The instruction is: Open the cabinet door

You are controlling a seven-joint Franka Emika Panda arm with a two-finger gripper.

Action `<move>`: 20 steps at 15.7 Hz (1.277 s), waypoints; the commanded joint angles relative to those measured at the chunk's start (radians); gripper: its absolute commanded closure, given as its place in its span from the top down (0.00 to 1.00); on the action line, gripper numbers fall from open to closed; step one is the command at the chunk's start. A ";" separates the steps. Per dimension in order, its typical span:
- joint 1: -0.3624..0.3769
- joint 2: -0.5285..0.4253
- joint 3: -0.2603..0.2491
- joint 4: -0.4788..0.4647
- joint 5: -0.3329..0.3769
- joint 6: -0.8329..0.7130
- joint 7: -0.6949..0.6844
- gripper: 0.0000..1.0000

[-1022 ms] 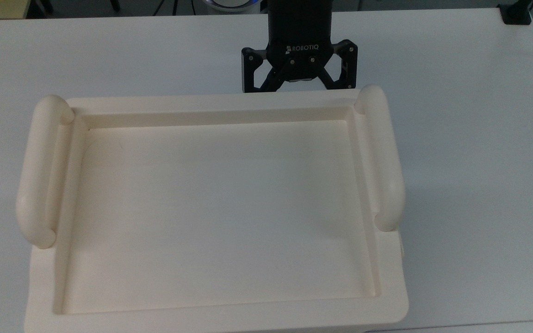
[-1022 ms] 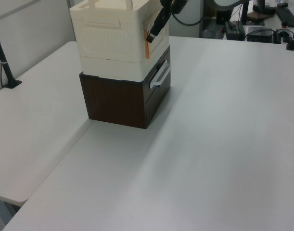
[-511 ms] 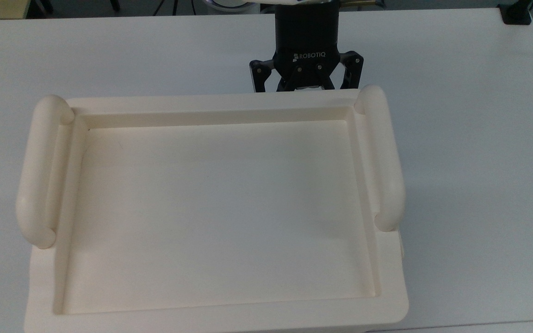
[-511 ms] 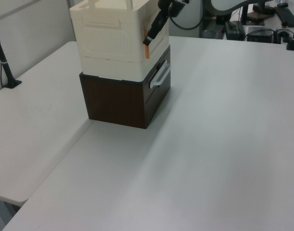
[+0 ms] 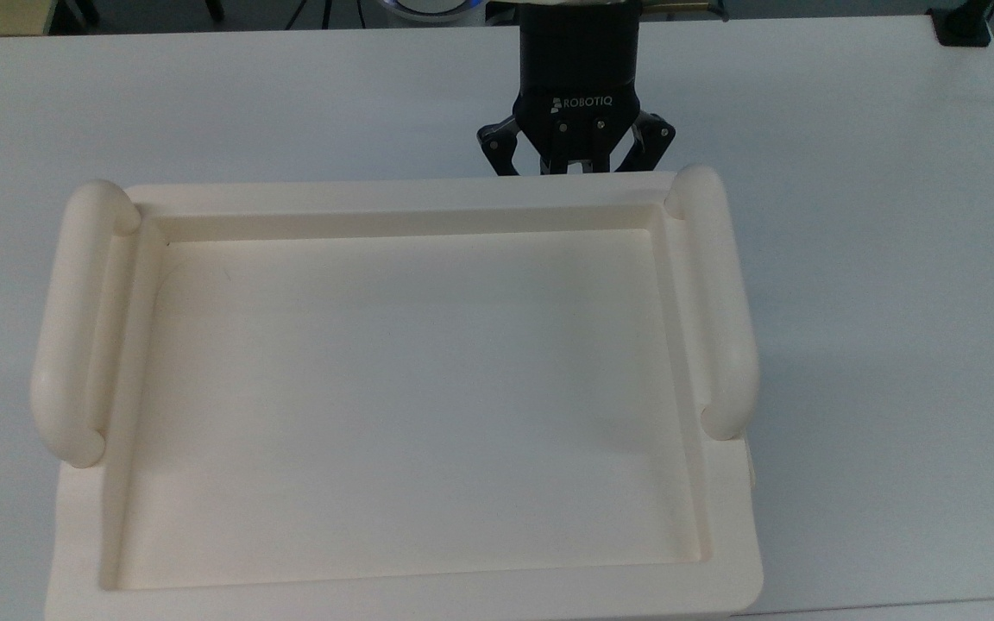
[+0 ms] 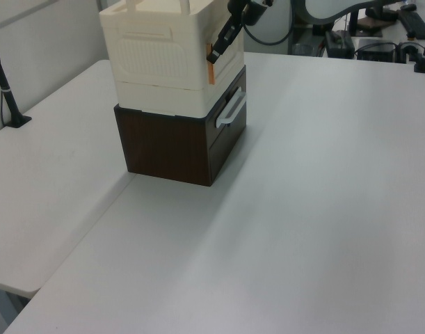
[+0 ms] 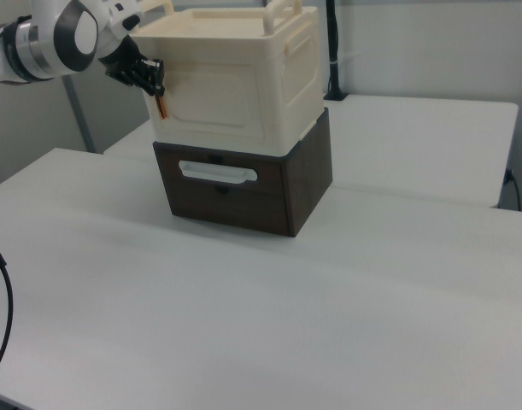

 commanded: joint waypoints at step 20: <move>-0.006 -0.240 -0.012 -0.004 0.009 -0.799 -0.012 1.00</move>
